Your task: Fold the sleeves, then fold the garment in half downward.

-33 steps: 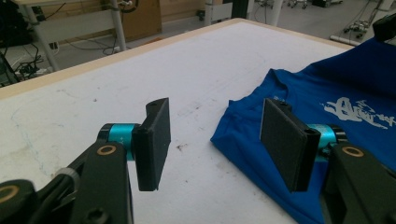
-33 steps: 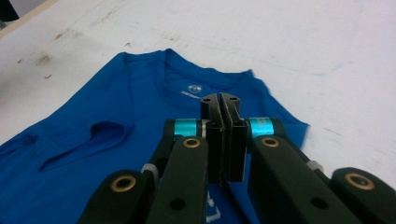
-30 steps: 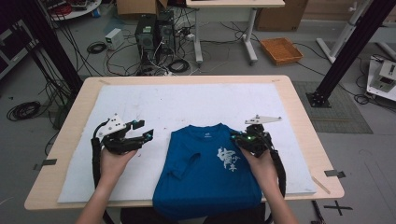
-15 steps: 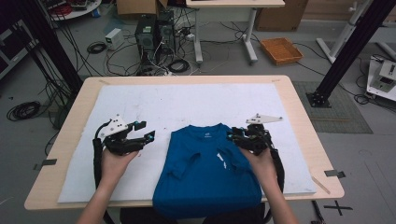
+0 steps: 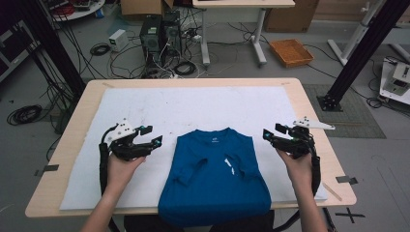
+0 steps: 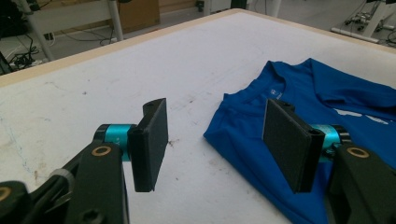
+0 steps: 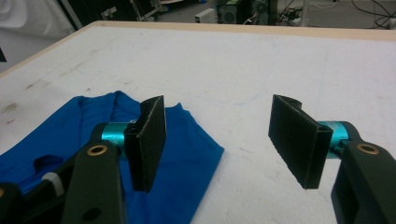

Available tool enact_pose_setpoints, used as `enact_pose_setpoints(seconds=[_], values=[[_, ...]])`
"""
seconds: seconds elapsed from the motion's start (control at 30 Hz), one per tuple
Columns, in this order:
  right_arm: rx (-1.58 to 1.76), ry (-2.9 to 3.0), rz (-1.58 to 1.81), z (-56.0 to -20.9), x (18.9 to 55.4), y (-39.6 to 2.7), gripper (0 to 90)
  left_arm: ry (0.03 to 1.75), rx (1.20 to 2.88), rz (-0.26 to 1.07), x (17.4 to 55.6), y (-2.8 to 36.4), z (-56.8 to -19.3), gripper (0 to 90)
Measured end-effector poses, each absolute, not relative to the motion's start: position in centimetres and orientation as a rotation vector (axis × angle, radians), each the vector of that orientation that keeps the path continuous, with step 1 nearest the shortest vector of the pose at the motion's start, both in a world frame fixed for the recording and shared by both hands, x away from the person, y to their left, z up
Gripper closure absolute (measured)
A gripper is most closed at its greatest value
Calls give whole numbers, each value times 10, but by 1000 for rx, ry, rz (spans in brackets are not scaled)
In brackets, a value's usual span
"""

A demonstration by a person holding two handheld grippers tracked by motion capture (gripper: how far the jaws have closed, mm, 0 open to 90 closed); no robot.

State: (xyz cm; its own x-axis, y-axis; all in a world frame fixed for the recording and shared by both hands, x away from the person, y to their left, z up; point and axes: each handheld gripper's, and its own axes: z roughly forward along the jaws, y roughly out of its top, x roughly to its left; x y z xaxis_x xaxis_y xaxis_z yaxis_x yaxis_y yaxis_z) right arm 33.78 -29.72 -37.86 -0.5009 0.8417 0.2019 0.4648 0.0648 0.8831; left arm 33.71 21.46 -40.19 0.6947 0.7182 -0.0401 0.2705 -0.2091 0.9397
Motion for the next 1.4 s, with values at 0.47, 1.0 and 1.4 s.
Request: enact_pose_setpoints(seconds=[0.47, 1.0, 1.4], values=[[1324, 1967, 1416, -379, 339, -302, 361, 778, 1794, 490, 335, 210, -403, 402], [1406, 2028, 1310, -414, 358, -291, 524, 917, 1891, 353, 358, 168, -426, 497], [1422, 2167, 1176, -437, 374, -258, 608, 1056, 1958, 272, 371, 153, -447, 528]])
